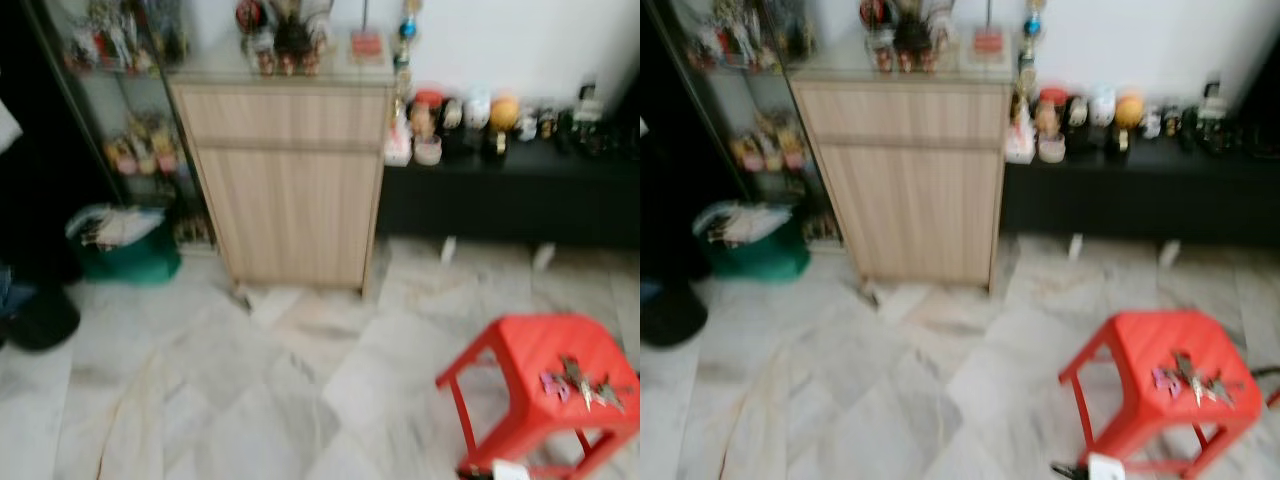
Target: Hang keys on a hook
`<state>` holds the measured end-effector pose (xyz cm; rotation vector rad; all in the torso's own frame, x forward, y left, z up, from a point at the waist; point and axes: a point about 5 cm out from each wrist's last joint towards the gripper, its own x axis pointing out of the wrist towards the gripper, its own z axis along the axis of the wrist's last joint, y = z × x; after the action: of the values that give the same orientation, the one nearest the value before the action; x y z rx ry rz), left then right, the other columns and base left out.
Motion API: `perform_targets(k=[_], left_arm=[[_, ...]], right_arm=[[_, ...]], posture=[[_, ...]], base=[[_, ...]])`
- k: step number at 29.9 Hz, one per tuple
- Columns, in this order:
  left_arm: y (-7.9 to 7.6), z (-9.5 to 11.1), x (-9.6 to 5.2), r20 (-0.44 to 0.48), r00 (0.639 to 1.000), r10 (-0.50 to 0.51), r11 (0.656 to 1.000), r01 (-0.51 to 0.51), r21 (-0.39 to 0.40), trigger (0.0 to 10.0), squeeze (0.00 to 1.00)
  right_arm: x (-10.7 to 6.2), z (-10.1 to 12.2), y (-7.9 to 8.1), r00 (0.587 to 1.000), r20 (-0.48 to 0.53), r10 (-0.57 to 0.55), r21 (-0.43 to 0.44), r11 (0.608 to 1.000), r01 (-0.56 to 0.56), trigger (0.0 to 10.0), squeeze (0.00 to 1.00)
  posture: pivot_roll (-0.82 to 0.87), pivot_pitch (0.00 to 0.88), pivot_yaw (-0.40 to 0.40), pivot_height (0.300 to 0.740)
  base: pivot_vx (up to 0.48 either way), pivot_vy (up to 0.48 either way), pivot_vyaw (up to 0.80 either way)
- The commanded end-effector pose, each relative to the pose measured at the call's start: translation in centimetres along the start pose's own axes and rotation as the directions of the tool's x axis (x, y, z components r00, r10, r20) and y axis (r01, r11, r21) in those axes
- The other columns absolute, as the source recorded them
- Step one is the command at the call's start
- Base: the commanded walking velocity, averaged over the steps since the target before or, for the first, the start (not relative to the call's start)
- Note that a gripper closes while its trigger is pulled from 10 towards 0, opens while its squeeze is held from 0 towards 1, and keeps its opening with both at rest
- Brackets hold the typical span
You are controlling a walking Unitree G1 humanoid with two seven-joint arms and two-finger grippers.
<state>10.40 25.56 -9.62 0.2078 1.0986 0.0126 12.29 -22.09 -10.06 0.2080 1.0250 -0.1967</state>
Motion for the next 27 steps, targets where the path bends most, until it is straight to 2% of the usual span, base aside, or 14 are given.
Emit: perform_targets(k=[1, 10, 19, 27], left_arm=[[0.58, 0.03, -0.07, -0.004, 1.0, 0.012, 1.0, -0.012, 0.012, 10.0, 0.0], [0.93, -0.05, -0.14, -0.008, 1.0, 0.019, 1.0, -0.018, 0.019, 10.0, 0.0], [0.6, 0.0, -0.08, -0.007, 1.0, 0.004, 1.0, -0.004, 0.03, 10.0, 0.0], [0.25, -0.01, -0.03, -0.003, 1.0, 0.006, 1.0, -0.006, 0.005, 10.0, 0.0]], right_arm=[[-0.01, -0.31, 0.26, 1.0, -0.005, 0.0, 0.011, 1.0, 0.0, 10.0, 0.0], [0.03, -0.45, 0.7, 1.0, 0.003, 0.003, 0.023, 1.0, -0.003, 10.0, 0.0], [-0.05, -0.41, 0.33, 1.0, 0.018, -0.018, 0.055, 0.998, 0.017, 10.0, 0.0], [-0.12, -0.3, -0.13, 0.999, 0.023, -0.033, 0.06, 0.998, 0.032, 10.0, 0.0]], posture=[[0.07, 0.0, -0.007, 0.74], [0.07, 0.0, 0.014, 0.74], [0.05, 0.0, 0.016, 0.74], [0.06, 0.0, -0.004, 0.74]], base=[[0.0, -0.45, -0.6], [0.0, -0.452, -0.07], [0.0, -0.453, 0.0], [0.0, -0.45, 0.0]])
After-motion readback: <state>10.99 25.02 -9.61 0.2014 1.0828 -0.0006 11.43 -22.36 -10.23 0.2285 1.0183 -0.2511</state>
